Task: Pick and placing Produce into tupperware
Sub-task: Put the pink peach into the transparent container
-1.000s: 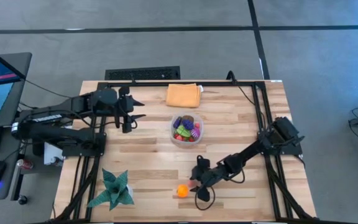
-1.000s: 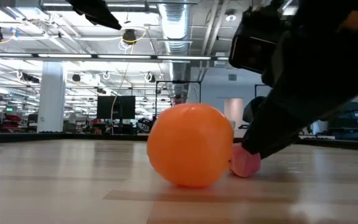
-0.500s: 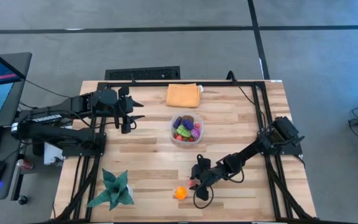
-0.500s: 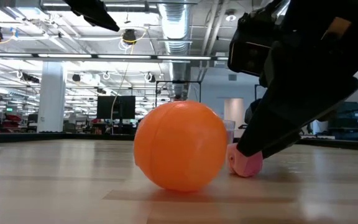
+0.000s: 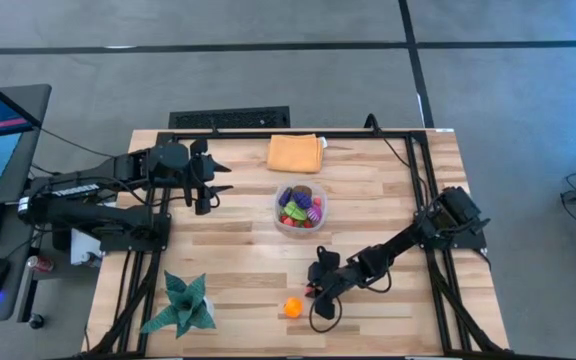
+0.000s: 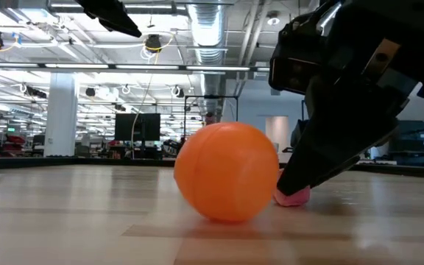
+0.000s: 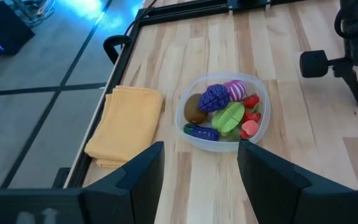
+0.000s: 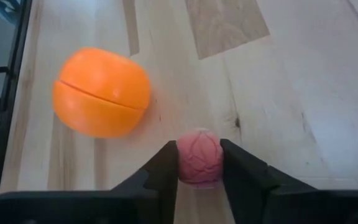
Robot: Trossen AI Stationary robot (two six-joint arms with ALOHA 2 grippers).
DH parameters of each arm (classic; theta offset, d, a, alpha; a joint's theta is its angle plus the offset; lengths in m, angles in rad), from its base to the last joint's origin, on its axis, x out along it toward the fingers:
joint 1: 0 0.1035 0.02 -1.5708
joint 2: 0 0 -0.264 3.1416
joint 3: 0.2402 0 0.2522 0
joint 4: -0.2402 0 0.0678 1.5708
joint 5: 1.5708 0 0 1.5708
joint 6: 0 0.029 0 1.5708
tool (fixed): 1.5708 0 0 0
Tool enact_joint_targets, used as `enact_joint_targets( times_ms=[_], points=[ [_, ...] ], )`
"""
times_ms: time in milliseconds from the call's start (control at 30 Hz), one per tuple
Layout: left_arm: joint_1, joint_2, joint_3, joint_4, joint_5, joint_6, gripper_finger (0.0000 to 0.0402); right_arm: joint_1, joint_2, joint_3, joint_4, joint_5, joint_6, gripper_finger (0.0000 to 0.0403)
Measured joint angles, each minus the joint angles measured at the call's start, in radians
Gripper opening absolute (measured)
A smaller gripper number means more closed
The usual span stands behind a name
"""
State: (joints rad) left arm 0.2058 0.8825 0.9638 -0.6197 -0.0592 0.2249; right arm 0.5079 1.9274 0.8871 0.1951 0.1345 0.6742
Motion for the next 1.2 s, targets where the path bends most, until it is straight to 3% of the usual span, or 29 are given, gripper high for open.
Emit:
enact_joint_targets(
  times_ms=[167,433,1200],
  points=[
    [0.0,0.0,0.0,0.0,0.0,0.001,0.0194,0.0,0.0,-0.001,0.0,0.0,0.027,0.0118],
    [0.0,0.0,0.0,0.006,0.0,0.025,0.0194,-0.006,-0.039,-0.005,-0.044,-0.015,0.052,0.0122],
    [0.0,0.0,0.001,0.012,0.0,0.072,0.0194,-0.2,-0.423,-0.003,-0.461,0.05,-0.088,0.0121]
  ],
)
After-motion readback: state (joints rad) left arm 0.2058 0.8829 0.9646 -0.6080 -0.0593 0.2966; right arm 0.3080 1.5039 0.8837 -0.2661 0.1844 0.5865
